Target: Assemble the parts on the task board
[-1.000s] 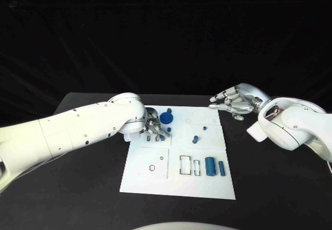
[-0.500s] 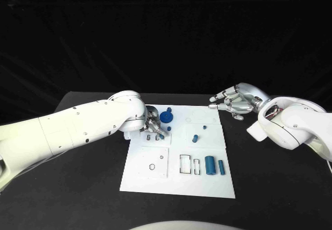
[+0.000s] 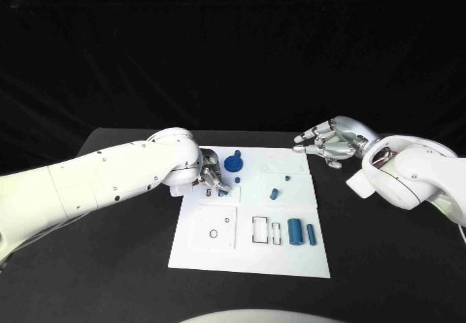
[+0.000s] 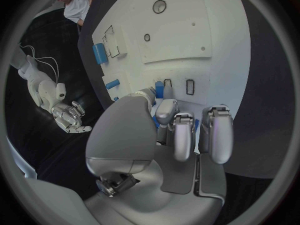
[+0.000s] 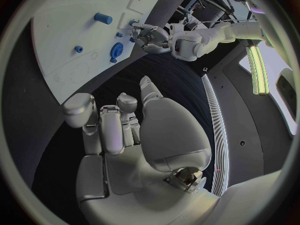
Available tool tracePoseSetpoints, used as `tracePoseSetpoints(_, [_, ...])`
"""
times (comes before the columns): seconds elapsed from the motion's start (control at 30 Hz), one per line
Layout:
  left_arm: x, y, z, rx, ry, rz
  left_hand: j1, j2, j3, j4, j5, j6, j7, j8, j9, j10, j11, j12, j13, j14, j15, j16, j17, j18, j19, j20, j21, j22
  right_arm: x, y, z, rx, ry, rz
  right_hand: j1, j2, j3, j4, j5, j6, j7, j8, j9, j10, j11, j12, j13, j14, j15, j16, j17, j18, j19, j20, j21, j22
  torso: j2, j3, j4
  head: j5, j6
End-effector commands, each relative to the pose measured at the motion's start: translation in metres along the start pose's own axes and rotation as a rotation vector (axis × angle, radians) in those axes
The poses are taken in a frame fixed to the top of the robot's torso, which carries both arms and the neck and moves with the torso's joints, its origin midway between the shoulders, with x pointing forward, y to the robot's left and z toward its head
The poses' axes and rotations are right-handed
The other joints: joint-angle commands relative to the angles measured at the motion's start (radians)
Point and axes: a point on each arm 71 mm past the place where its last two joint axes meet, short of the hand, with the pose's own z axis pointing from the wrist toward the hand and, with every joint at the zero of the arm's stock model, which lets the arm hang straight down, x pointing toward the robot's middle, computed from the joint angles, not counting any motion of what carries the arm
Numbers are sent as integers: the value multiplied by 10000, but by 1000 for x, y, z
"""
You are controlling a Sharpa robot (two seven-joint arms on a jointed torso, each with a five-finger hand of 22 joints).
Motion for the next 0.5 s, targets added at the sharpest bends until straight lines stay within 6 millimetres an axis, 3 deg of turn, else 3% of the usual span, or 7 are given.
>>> tracePoseSetpoints(0.03, [-3, 3, -2, -175, -400, -430, -308, -44, 2120, -1884, -72, 64, -24, 67, 85, 99, -10, 38, 6, 1033, 82, 24, 2632, -16, 590, 45, -37, 1729, 2, 0, 0, -29, 155, 58, 3, 65, -74, 12, 38, 64, -18, 63, 15, -86, -10, -50, -14, 394, -88, -50, -22, 118, -93, -7, -71, -34, 3, 10, 9, 0, -10])
tracePoseSetpoints(0.5, [-5, 6, -6, -18, -1209, -463, -516, -149, 2498, -2066, -92, 53, -12, 103, 197, 142, -12, 76, 40, 1033, 94, 24, 2632, -30, 621, 43, -2, 1793, 2, -2, 1, -9, 152, 140, -4, 93, -108, 40, 54, 55, -13, 59, 16, -96, -5, -56, -24, 390, -84, -63, -28, 122, -107, -6, -96, -68, 1, -2, 7, 71, -53])
